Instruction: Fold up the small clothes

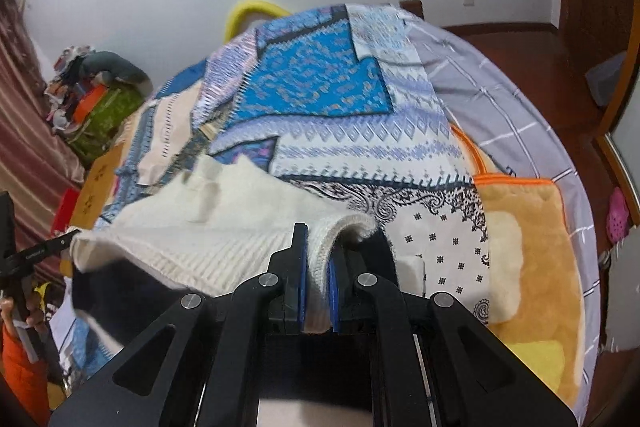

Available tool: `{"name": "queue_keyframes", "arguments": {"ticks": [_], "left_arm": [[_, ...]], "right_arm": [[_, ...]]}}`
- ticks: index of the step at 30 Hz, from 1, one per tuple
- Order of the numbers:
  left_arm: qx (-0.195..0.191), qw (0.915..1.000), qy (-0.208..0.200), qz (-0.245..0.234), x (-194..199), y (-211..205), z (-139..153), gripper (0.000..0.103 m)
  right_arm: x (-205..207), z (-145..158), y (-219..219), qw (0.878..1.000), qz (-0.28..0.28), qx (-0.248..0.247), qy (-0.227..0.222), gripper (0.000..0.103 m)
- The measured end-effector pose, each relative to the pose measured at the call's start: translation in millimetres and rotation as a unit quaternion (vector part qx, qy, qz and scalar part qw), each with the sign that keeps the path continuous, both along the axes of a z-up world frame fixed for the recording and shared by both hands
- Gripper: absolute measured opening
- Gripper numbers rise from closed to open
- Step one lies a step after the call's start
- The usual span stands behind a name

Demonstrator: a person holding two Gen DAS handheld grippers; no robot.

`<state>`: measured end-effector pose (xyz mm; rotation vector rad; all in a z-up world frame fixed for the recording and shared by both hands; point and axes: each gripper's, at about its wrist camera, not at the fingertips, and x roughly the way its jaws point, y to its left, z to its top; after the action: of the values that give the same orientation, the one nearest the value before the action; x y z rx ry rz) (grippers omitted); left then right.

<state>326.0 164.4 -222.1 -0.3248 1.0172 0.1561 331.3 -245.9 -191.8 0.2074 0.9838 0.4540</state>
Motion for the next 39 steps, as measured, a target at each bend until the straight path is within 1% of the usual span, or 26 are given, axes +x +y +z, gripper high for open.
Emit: {"name": "queue_keyframes", "arguments": {"ticks": [4,7,10,16,20,21,22,23,24,25,26,27,28,29,32,34,36,37,39], "left_arm": [[-0.014,0.9998,0.014,0.005,11,8,-20,0.007],[-0.020,0.9995,0.022,0.006,18,10,-30,0.008],[-0.029,0.9992,0.027,0.009,21,13,-33,0.009],[-0.027,0.9990,0.035,0.001,22,12,-26,0.009],[-0.038,0.9987,0.035,0.004,21,14,-13,0.012],[-0.041,0.9985,0.035,0.006,20,15,-10,0.013],[-0.044,0.9984,0.035,0.010,20,16,-7,0.019],[-0.040,0.9983,0.037,0.018,19,17,-3,0.027],[-0.027,0.9986,0.036,0.028,17,18,1,0.049],[-0.003,0.9988,0.024,0.041,13,18,9,0.065],[0.010,0.9989,0.010,0.045,10,18,15,0.067],[0.022,0.9988,-0.003,0.043,6,17,22,0.068],[0.028,0.9989,-0.007,0.038,3,16,27,0.068],[0.030,0.9989,-0.006,0.034,2,16,30,0.068],[0.040,0.9988,-0.007,0.025,-3,12,37,0.068],[0.056,0.9983,-0.006,0.014,-6,6,40,0.068],[0.068,0.9976,-0.007,0.002,-8,-2,42,0.068],[0.069,0.9976,-0.007,-0.005,-9,-7,42,0.068],[0.068,0.9976,-0.005,-0.017,-9,-15,41,0.068]], "right_arm": [[13,-22,1,1.000,0.000,-0.007,0.021,0.008],[18,-32,2,0.999,-0.001,-0.007,0.033,0.008],[21,-36,2,0.999,-0.001,-0.003,0.041,0.008],[21,-26,3,0.999,0.003,-0.007,0.040,0.008],[20,-14,3,0.999,0.002,-0.006,0.035,0.009],[19,-9,2,0.999,0.002,-0.006,0.032,0.010],[18,-5,2,1.000,0.002,-0.006,0.030,0.011],[17,-1,2,1.000,0.001,-0.008,0.028,0.013],[15,3,2,1.000,0.002,-0.010,0.025,0.014],[14,6,3,1.000,0.003,-0.012,0.022,0.017],[12,10,3,1.000,0.002,-0.016,0.016,0.024],[9,17,4,1.000,-0.002,-0.027,-0.001,0.030],[6,23,5,0.999,-0.007,-0.037,-0.019,0.041],[3,29,6,0.998,-0.008,-0.043,-0.033,0.047],[-3,43,10,0.997,0.001,-0.057,-0.053,0.048],[-7,49,16,0.996,0.011,-0.062,-0.061,0.048],[-12,52,23,0.995,0.023,-0.070,-0.069,0.051],[-15,52,30,0.994,0.033,-0.077,-0.075,0.054],[-21,52,41,0.992,0.051,-0.087,-0.081,0.054]]}}
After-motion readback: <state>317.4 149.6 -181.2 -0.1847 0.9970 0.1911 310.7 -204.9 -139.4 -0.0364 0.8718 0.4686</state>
